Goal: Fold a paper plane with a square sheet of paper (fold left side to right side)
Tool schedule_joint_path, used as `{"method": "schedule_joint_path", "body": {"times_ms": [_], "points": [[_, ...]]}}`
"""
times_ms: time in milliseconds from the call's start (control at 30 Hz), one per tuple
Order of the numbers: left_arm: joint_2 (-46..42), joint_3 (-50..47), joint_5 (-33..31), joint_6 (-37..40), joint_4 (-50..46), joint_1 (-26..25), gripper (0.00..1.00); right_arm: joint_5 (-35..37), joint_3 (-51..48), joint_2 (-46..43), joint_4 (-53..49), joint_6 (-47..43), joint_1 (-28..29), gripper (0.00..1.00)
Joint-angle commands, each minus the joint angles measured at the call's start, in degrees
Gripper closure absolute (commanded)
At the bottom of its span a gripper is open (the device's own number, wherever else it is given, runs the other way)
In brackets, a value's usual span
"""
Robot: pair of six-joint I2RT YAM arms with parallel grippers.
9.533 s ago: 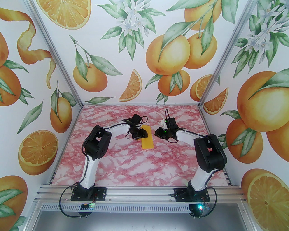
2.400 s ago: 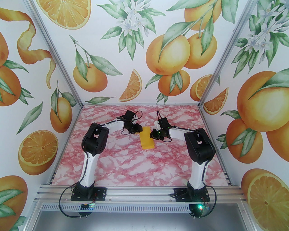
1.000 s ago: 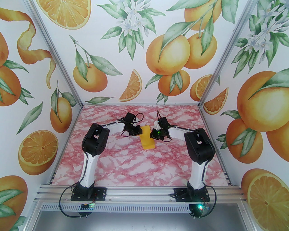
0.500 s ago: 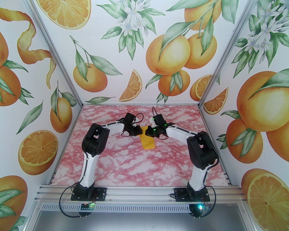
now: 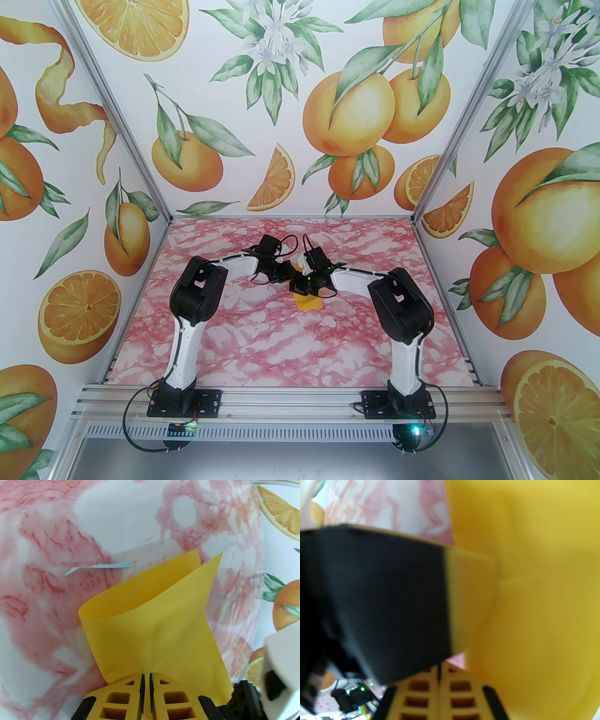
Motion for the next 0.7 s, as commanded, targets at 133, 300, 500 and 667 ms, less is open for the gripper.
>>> {"method": "schedule_joint_path", "body": {"times_ms": [133,300,500,667], "points": [[0.65,-2.12,-1.75,0.1,-1.45,-0.43,0.85,-0.94,-2.79,1.91,1.57,-0.18,-0.15,1.0],[0.81,-2.47,-2.18,0.19,-1.38,-0.4,0.86,-1.49,-5.11,0.93,1.97,-0.19,-0.13,1.0],[1.2,-2.65,-3.12,0.24,-1.38,-0.33,0.87,-1.84,-8.13,-1.47,2.16,-0.29,0.01,1.0],[1.33,-3.09,-3.69,0.26,-1.3,-0.26,0.88,-1.87,-10.41,-3.38,2.38,-0.06,1.13,1.0]]}}
